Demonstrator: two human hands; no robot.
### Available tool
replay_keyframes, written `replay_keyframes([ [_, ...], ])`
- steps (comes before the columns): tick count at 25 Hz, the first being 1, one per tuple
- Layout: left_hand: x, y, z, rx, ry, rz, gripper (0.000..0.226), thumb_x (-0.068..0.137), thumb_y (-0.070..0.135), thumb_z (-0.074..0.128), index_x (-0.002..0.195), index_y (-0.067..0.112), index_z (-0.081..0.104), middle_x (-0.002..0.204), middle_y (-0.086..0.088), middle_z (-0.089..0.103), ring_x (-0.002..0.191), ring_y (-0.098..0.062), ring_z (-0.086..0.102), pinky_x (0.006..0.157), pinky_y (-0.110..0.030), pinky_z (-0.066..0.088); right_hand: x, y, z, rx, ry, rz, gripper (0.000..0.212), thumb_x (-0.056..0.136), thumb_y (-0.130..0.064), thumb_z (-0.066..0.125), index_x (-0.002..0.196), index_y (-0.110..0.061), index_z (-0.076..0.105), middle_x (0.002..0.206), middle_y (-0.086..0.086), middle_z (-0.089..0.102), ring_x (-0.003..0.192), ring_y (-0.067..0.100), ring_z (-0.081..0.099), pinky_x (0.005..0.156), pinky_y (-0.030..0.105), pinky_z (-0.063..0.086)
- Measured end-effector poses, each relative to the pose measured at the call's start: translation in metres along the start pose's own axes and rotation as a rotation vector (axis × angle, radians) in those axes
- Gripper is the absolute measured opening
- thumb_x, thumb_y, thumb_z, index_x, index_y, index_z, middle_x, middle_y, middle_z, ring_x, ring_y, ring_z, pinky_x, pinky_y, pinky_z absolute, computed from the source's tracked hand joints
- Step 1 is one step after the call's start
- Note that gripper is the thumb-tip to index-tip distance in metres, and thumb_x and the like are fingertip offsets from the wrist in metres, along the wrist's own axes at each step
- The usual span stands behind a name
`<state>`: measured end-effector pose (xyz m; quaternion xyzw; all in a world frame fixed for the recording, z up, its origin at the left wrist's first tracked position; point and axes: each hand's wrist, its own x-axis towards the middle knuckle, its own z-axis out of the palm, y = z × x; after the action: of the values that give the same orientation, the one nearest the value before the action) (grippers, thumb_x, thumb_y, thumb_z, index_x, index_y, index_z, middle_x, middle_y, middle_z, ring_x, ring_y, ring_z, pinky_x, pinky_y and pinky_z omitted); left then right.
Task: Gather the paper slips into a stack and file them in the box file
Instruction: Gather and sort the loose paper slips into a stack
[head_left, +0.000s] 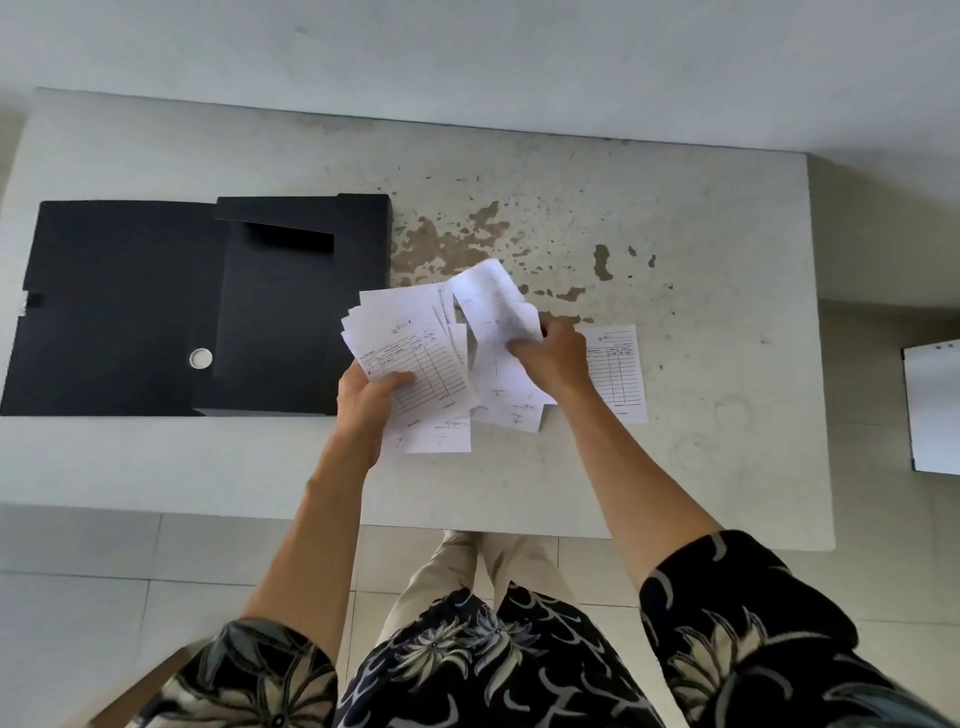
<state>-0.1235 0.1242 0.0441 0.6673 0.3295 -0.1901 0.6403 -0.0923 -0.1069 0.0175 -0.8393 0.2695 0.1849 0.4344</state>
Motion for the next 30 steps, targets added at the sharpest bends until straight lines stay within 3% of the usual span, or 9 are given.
replay_keyframes([
  [4, 0.003, 0.003, 0.018, -0.118, -0.211, -0.141, 0.030, 0.093, 0.006, 0.068, 0.123, 0.004, 0.068, 0.112, -0.005, 0.076, 0.102, -0.026, 0.071, 0.084, -0.038, 0.058, -0.024, -0.002, -0.018, 0.379, -0.256, -0.001, 0.028, 0.083, -0.017, 0.081, 0.110, -0.013, 0.075, 0.101, 0.006, 0.080, 0.093, 0.025, 0.077, 0.078, 0.039, 0.064],
  [8, 0.003, 0.000, 0.051, -0.118, -0.295, -0.169, 0.024, 0.094, -0.001, 0.066, 0.117, 0.005, 0.068, 0.111, -0.007, 0.075, 0.105, -0.029, 0.070, 0.084, -0.037, 0.058, -0.035, 0.005, -0.023, 0.579, -0.393, -0.001, 0.022, 0.096, -0.017, 0.064, 0.108, -0.003, 0.075, 0.105, 0.018, 0.078, 0.095, 0.029, 0.077, 0.082, 0.041, 0.061],
  [11, 0.004, -0.004, 0.064, -0.066, -0.264, -0.133, 0.025, 0.090, -0.009, 0.067, 0.107, 0.009, 0.069, 0.108, -0.005, 0.075, 0.105, -0.029, 0.070, 0.093, -0.043, 0.056, -0.027, 0.030, -0.025, 0.447, -0.027, 0.066, 0.061, 0.102, -0.054, 0.039, 0.099, -0.004, 0.074, 0.100, 0.019, 0.075, 0.093, 0.027, 0.070, 0.087, 0.040, 0.051],
  [14, 0.008, -0.010, 0.073, -0.019, -0.155, -0.112, 0.041, 0.085, -0.009, 0.073, 0.122, 0.005, 0.063, 0.116, -0.009, 0.073, 0.111, -0.032, 0.068, 0.099, -0.049, 0.054, -0.023, 0.075, -0.033, -0.111, 0.548, 0.273, 0.055, 0.092, -0.061, 0.057, 0.119, -0.014, 0.064, 0.126, 0.013, 0.060, 0.118, 0.033, 0.051, 0.098, 0.046, 0.040],
  [16, 0.010, -0.012, 0.078, -0.004, -0.123, -0.110, 0.051, 0.081, -0.010, 0.075, 0.128, 0.005, 0.060, 0.118, -0.009, 0.072, 0.110, -0.032, 0.067, 0.098, -0.050, 0.054, -0.024, 0.097, -0.033, -0.246, 0.541, 0.270, 0.064, 0.080, -0.057, 0.075, 0.126, -0.015, 0.059, 0.132, 0.013, 0.052, 0.123, 0.036, 0.045, 0.098, 0.047, 0.038],
  [20, 0.010, -0.011, 0.090, 0.058, -0.054, -0.119, 0.043, 0.085, -0.009, 0.072, 0.124, 0.005, 0.063, 0.107, -0.002, 0.071, 0.099, -0.026, 0.067, 0.096, -0.044, 0.054, -0.018, 0.102, -0.040, -0.082, 0.505, 0.235, 0.058, 0.073, -0.046, 0.085, 0.120, -0.019, 0.064, 0.128, 0.007, 0.057, 0.125, 0.031, 0.047, 0.099, 0.044, 0.037],
  [26, 0.012, -0.008, 0.099, 0.219, -0.003, -0.083, 0.043, 0.092, 0.004, 0.069, 0.133, 0.011, 0.057, 0.122, -0.005, 0.066, 0.113, -0.029, 0.062, 0.093, -0.040, 0.052, -0.004, 0.101, -0.077, 0.068, 0.340, 0.171, 0.036, 0.077, -0.018, 0.084, 0.109, -0.015, 0.067, 0.086, -0.001, 0.063, 0.086, 0.023, 0.067, 0.084, 0.036, 0.057],
  [28, 0.012, -0.007, 0.101, 0.245, 0.002, -0.058, 0.047, 0.093, 0.004, 0.068, 0.137, 0.014, 0.055, 0.127, -0.005, 0.065, 0.115, -0.027, 0.062, 0.093, -0.040, 0.053, -0.004, 0.098, -0.081, -0.013, 0.312, 0.126, 0.037, 0.077, -0.028, 0.085, 0.107, -0.015, 0.068, 0.103, 0.004, 0.062, 0.089, 0.018, 0.060, 0.085, 0.037, 0.058],
  [30, 0.011, -0.008, 0.102, 0.248, 0.015, -0.037, 0.048, 0.094, 0.003, 0.066, 0.139, 0.014, 0.053, 0.126, -0.003, 0.064, 0.114, -0.025, 0.061, 0.094, -0.039, 0.053, -0.009, 0.093, -0.072, -0.108, 0.285, 0.152, 0.064, 0.071, -0.054, 0.085, 0.118, -0.018, 0.059, 0.117, 0.004, 0.056, 0.104, 0.019, 0.054, 0.085, 0.038, 0.054],
])
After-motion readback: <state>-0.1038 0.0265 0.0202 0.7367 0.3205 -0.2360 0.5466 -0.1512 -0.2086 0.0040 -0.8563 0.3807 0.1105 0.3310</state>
